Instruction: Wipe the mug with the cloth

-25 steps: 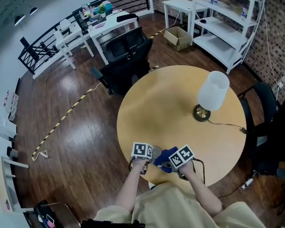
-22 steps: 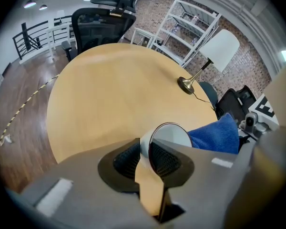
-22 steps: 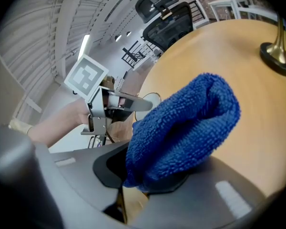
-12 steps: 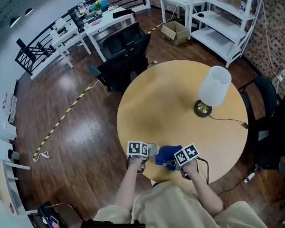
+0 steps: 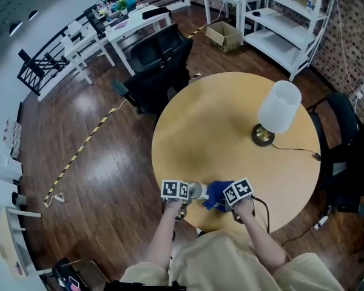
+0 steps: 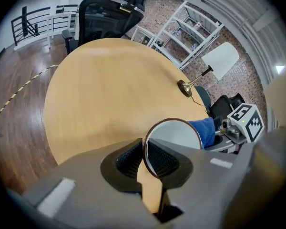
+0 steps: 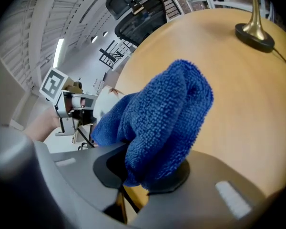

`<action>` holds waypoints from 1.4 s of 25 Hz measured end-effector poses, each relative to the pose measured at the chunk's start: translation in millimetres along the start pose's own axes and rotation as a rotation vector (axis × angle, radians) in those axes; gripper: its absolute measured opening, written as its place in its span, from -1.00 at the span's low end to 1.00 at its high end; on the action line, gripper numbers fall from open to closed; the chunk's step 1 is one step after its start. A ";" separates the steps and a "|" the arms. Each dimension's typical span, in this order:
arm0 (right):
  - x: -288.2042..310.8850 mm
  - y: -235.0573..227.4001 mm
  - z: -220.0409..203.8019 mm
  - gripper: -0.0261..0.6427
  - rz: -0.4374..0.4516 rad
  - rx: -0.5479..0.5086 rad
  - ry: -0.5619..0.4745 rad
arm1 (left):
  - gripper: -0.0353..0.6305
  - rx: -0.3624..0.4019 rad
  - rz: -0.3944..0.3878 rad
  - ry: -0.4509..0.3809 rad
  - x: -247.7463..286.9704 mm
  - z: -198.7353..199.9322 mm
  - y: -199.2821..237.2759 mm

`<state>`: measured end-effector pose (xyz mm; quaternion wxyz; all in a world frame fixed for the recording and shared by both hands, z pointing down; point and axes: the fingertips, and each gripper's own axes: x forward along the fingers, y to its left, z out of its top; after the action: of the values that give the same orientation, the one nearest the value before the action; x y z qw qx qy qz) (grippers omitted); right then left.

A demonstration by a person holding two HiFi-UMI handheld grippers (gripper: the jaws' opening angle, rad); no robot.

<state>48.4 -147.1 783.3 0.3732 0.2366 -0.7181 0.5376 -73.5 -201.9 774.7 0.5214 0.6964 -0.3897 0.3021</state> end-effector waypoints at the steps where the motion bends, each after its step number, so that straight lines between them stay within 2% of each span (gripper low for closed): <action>1: 3.5 -3.1 1.3 -0.70 -0.012 -0.001 0.007 | -0.81 0.008 -0.008 0.001 0.0 0.0 -0.3; 9: 25.9 -16.9 15.9 -0.71 -0.066 0.026 0.025 | -0.81 0.055 -0.036 0.016 0.1 -0.2 -2.8; 15: 30.4 -18.9 31.7 -0.71 -0.005 0.130 -0.044 | -0.81 0.070 -0.023 0.011 -0.9 2.9 2.3; 19: 9.5 -13.2 61.0 -0.71 0.107 0.227 -0.211 | -0.81 0.104 0.008 0.007 -1.3 2.0 -1.5; 21: -9.0 -8.2 81.9 -0.71 0.168 0.230 -0.313 | -0.81 0.108 0.033 0.005 -0.8 3.1 -4.1; 24: -41.8 -1.8 107.8 -0.71 0.190 0.137 -0.462 | -0.79 0.096 0.044 -0.002 -0.2 4.5 -10.4; 30: -109.9 13.2 125.3 -0.70 0.117 -0.111 -0.691 | -0.69 0.096 0.050 -0.039 3.3 7.4 -28.2; 33: -143.0 21.8 127.8 -0.70 0.151 -0.103 -0.787 | -0.68 0.068 0.065 -0.066 6.1 10.4 -28.9; 35: -168.3 30.6 130.5 -0.69 0.228 -0.067 -0.865 | -0.67 0.046 0.058 -0.081 8.0 10.0 -27.9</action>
<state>91.6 -271.8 613.3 -0.0156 0.3467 -0.8466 0.4035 -45.3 -209.1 764.8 0.4800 0.7084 -0.4234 0.2976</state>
